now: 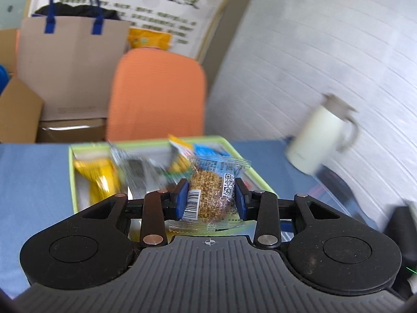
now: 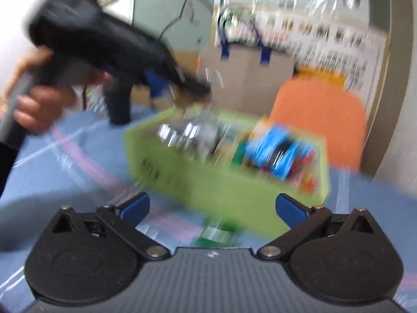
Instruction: Organize snacks
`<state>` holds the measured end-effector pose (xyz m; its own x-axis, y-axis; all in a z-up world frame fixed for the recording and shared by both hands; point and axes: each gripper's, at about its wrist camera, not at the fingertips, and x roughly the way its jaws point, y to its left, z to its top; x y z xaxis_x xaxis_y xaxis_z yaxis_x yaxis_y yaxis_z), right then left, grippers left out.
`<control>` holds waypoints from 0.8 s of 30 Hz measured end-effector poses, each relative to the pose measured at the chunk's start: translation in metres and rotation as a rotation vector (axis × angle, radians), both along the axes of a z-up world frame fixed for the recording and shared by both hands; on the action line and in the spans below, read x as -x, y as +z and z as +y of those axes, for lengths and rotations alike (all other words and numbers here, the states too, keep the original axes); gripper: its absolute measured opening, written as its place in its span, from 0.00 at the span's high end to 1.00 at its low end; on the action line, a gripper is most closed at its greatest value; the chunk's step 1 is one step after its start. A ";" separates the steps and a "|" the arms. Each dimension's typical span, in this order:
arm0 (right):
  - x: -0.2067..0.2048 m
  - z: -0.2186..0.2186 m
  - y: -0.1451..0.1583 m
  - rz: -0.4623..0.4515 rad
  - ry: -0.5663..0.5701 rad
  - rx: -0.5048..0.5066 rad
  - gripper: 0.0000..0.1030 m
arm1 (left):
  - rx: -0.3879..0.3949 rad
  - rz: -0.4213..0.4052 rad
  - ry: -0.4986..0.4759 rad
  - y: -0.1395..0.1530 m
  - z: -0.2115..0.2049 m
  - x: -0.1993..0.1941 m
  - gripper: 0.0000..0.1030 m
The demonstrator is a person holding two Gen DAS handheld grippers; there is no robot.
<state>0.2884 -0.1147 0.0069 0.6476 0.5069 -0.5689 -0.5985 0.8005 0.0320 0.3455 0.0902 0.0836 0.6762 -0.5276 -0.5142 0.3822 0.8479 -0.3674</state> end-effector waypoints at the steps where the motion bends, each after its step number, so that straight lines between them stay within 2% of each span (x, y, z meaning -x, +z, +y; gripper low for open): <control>1: -0.004 0.002 -0.008 0.033 -0.010 0.003 0.01 | 0.005 0.014 -0.006 -0.004 0.000 0.010 0.85; 6: -0.032 0.021 -0.034 0.106 -0.009 0.022 0.01 | 0.037 0.102 0.065 -0.031 0.014 0.046 0.85; 9: -0.042 0.031 -0.042 0.168 0.028 -0.018 0.01 | 0.034 0.128 0.105 -0.038 0.027 0.059 0.85; 12: -0.025 0.050 -0.040 0.174 0.089 -0.059 0.01 | 0.004 0.139 0.130 -0.039 0.033 0.072 0.84; 15: -0.005 0.074 -0.035 0.165 0.171 -0.085 0.01 | 0.012 0.142 0.133 -0.040 0.038 0.079 0.85; 18: 0.011 0.097 -0.034 0.218 0.242 -0.101 0.01 | 0.033 0.139 0.112 -0.038 0.036 0.084 0.86; 20: 0.026 0.098 -0.029 0.174 0.224 -0.068 0.01 | 0.031 0.134 0.084 -0.036 0.028 0.088 0.86; 22: 0.037 0.082 -0.026 0.156 0.146 -0.045 0.01 | 0.019 0.133 0.055 -0.036 0.018 0.091 0.86; 24: 0.047 0.055 -0.023 0.155 0.055 -0.064 0.01 | 0.025 0.131 0.026 -0.039 0.008 0.093 0.86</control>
<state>0.2418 -0.0600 -0.0158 0.5248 0.5776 -0.6253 -0.6251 0.7601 0.1774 0.2522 0.0985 0.0446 0.6177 -0.5243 -0.5862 0.3075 0.8470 -0.4335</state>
